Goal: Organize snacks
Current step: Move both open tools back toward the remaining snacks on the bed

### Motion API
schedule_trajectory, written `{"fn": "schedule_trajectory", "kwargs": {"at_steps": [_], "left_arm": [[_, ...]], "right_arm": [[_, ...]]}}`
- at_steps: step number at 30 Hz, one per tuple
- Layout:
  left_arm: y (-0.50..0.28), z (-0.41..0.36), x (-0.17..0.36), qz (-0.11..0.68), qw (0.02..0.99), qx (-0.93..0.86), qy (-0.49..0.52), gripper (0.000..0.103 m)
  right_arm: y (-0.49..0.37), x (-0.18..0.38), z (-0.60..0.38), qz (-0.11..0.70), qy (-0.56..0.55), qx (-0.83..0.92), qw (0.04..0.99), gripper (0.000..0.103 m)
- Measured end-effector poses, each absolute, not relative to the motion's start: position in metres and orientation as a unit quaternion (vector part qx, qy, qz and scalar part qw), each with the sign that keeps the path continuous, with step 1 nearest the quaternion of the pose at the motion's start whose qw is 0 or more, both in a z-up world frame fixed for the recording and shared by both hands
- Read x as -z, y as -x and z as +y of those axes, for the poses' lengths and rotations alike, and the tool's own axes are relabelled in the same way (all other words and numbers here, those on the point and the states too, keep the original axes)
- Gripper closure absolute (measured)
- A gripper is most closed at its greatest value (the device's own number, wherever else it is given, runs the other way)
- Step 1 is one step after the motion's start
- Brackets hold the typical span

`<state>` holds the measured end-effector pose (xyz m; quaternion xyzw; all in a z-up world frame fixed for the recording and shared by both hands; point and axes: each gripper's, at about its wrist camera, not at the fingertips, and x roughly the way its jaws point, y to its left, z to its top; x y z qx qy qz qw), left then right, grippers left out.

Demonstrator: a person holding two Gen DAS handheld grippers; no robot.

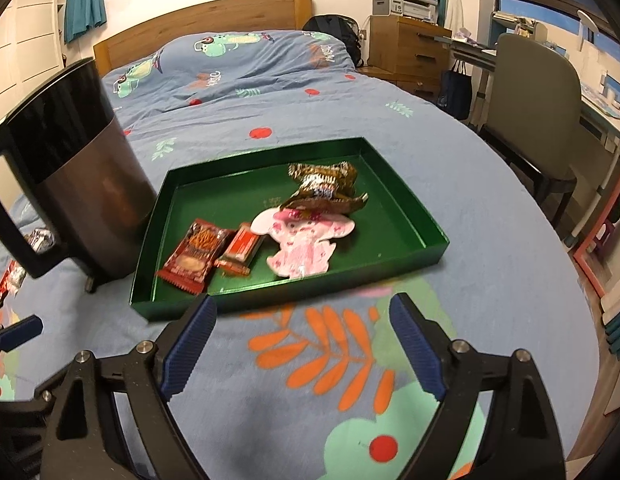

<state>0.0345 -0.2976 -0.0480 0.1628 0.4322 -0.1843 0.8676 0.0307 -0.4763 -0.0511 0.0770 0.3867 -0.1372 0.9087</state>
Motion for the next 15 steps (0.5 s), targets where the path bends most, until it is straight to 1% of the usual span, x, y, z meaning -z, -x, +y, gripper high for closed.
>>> {"fn": "schedule_trajectory", "kwargs": {"at_steps": [15], "left_arm": [[-0.028, -0.258, 0.052, 0.44, 0.87, 0.163, -0.151, 0.04]], "right_arm": [[-0.01, 0.062, -0.44, 0.407, -0.084, 0.121, 0.901, 0.0]]}}
